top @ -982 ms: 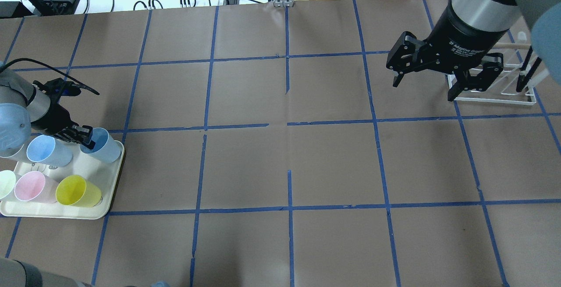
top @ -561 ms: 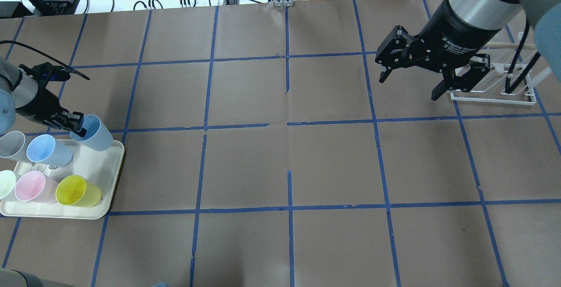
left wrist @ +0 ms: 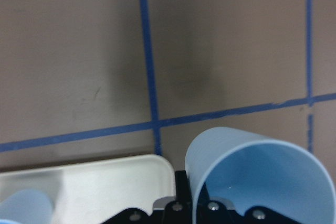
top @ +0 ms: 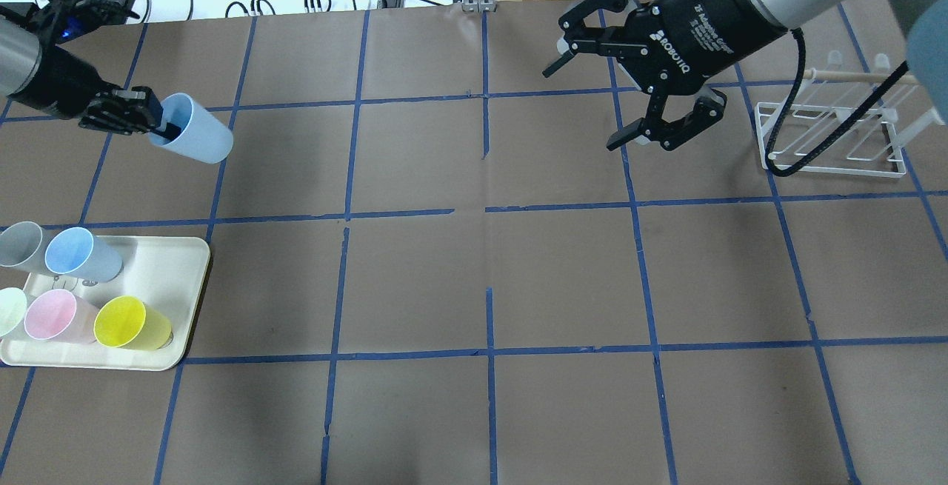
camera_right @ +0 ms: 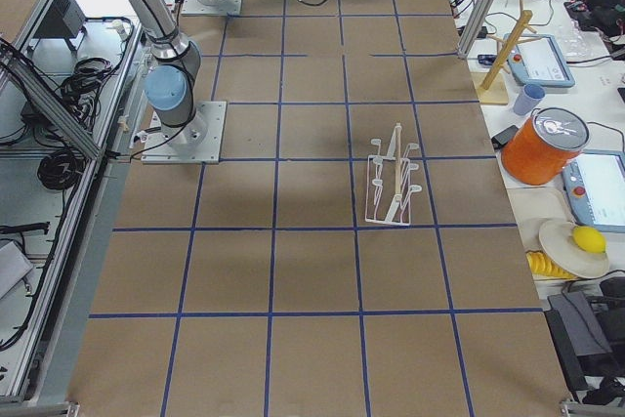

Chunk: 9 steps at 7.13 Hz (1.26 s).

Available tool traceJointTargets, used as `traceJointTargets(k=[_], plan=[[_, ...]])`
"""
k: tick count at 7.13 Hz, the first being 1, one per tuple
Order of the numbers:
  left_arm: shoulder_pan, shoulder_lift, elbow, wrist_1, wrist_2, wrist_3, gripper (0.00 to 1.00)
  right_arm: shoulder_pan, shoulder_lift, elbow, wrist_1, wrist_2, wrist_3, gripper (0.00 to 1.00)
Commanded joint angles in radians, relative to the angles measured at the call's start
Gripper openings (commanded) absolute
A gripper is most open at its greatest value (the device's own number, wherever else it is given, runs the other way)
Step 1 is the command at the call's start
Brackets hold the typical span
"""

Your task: Transfer IKEA cup to right arm and place on rack

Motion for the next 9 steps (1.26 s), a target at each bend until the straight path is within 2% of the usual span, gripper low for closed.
traceJointTargets(k=[1, 2, 4, 5, 7, 8, 9], plan=[[-0.044, 0.052, -0.014, -0.016, -0.404, -0.153, 0.0, -0.001, 0.01, 0.011, -0.045, 0.264, 0.275, 1.0], [-0.047, 0.073, -0.031, -0.016, -0.577, -0.167, 0.0, 0.001, 0.042, 0.009, -0.048, 0.346, 0.381, 1.0], [-0.111, 0.137, -0.092, -0.016, -0.786, -0.246, 0.0, 0.001, 0.087, 0.009, -0.047, 0.528, 0.559, 1.0], [-0.142, 0.173, -0.142, -0.015, -0.856, -0.265, 0.0, 0.002, 0.105, 0.008, -0.048, 0.597, 0.608, 1.0], [-0.176, 0.268, -0.271, -0.012, -0.991, -0.293, 0.0, 0.01, 0.131, 0.008, -0.047, 0.676, 0.67, 1.0], [-0.195, 0.296, -0.314, -0.003, -1.032, -0.287, 0.0, 0.011, 0.134, 0.009, -0.047, 0.682, 0.679, 1.0], [-0.21, 0.311, -0.333, 0.002, -1.036, -0.288, 0.0, 0.013, 0.134, 0.009, -0.045, 0.682, 0.681, 1.0]])
